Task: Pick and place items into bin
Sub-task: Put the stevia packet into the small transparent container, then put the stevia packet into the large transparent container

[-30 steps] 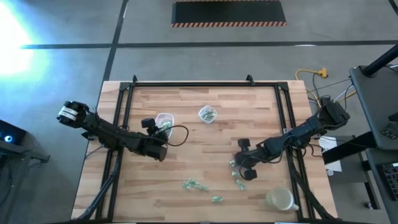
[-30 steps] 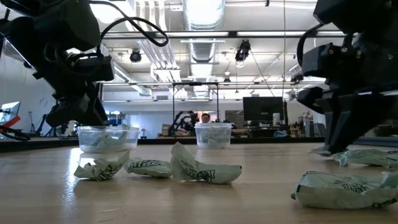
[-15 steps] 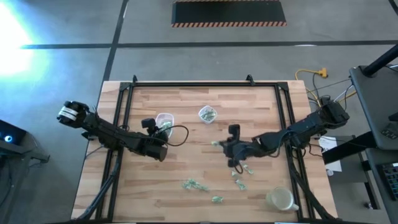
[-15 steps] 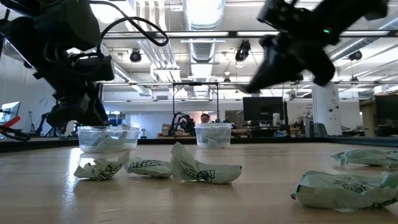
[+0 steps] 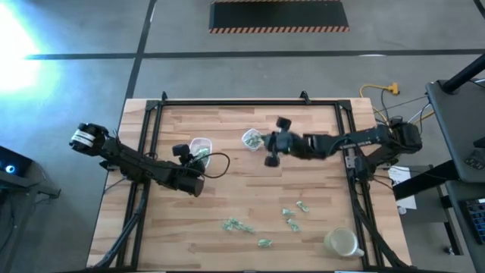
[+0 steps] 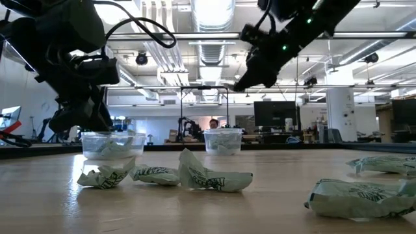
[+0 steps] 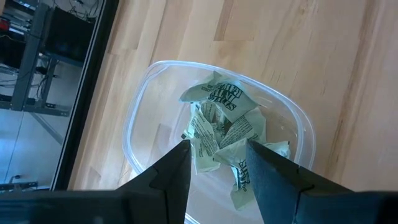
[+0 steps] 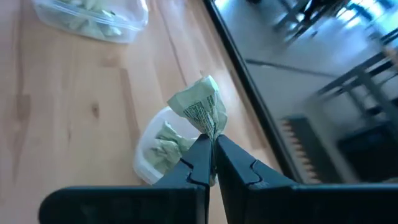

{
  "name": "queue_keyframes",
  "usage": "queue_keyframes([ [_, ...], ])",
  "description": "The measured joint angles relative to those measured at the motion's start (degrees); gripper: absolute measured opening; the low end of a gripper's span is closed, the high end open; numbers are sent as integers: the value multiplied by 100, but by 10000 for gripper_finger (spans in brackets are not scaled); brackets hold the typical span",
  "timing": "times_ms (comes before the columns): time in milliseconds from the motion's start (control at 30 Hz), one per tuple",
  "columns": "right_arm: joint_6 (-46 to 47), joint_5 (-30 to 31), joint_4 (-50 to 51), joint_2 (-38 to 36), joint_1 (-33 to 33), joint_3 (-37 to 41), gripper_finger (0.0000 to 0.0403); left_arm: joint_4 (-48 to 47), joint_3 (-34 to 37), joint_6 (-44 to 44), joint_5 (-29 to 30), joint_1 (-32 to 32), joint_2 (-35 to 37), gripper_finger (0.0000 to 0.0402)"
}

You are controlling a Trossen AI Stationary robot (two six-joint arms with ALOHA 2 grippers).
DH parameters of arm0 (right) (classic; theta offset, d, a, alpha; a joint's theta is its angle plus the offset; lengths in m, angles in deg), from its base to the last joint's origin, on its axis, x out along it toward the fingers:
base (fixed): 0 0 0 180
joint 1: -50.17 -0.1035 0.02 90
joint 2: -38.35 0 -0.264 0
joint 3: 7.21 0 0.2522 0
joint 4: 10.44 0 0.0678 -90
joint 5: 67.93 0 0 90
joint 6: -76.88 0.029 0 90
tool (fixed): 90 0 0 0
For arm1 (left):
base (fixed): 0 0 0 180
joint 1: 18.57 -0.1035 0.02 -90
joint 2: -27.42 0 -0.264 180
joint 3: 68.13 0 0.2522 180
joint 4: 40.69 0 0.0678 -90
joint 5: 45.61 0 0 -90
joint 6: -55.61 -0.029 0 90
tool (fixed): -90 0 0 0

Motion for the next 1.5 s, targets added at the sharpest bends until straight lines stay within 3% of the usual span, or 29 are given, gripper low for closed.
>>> queue_keyframes([
  [167, 176, -1301, -63, 0, 827, 12, 9, 10, 0, -2, 0, -2, 0, 138],
  [400, 176, -2373, -1059, 299, 1357, 83, 9, 31, 0, -42, 2, 0, 0, 138],
  [767, 76, -2416, -1314, 1091, 1676, -81, 9, 33, 2, -55, 3, -1, -1, 138],
  [1167, 350, -2416, -1285, 1224, 1715, -117, 13, 33, 4, -54, 3, 0, -2, 138],
  [1500, 288, -2418, -1244, 1224, 1715, -101, 107, 34, 4, -52, 4, -2, -2, 138],
])
